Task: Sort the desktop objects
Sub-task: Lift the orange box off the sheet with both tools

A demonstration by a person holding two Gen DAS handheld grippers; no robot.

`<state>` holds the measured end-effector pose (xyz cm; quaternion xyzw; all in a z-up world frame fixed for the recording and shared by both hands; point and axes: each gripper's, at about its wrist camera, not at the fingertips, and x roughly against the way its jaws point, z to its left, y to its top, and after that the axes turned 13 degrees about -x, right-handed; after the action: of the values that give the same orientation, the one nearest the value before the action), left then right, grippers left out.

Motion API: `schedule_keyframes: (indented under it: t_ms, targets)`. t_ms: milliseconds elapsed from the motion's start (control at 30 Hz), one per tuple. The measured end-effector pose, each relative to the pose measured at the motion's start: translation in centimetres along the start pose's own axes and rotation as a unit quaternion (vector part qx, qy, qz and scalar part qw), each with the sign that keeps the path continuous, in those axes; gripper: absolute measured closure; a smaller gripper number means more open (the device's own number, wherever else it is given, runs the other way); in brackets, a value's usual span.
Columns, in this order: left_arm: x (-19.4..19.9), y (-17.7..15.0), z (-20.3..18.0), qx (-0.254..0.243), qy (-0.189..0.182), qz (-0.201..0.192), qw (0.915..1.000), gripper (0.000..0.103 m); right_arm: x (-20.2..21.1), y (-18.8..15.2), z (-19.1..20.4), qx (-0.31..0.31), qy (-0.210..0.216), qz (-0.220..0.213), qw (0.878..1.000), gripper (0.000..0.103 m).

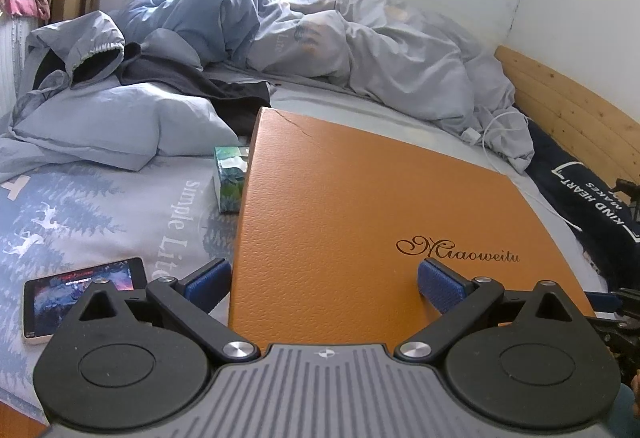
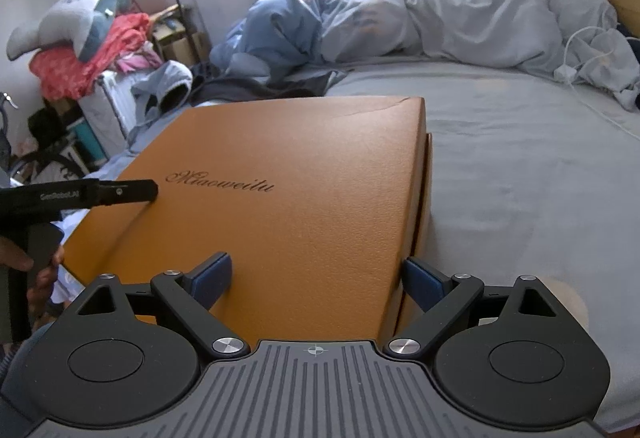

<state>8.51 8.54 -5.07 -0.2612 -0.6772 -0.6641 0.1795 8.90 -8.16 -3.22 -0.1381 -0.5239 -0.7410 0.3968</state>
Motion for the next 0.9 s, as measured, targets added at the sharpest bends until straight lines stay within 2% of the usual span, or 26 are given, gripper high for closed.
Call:
schedule_keyframes:
  t_ms: [433, 567, 900]
  targets:
    - [-0.9, -0.5, 0.3, 0.003, -0.009, 0.002, 1.0000, 0.000, -0.9, 0.0, -0.3, -0.003, 0.001, -0.001, 1.000, 0.009]
    - [-1.3, -0.7, 0.4, 0.012, -0.014, 0.014, 0.9997, 0.000, -1.3, 0.0, -0.3, -0.004, 0.000, 0.005, 1.000, 0.006]
    - [-1.2, -0.8, 0.4, 0.003, -0.010, 0.018, 0.9998, 0.000, -1.2, 0.0, -0.2, -0.001, -0.007, 0.000, 1.000, 0.005]
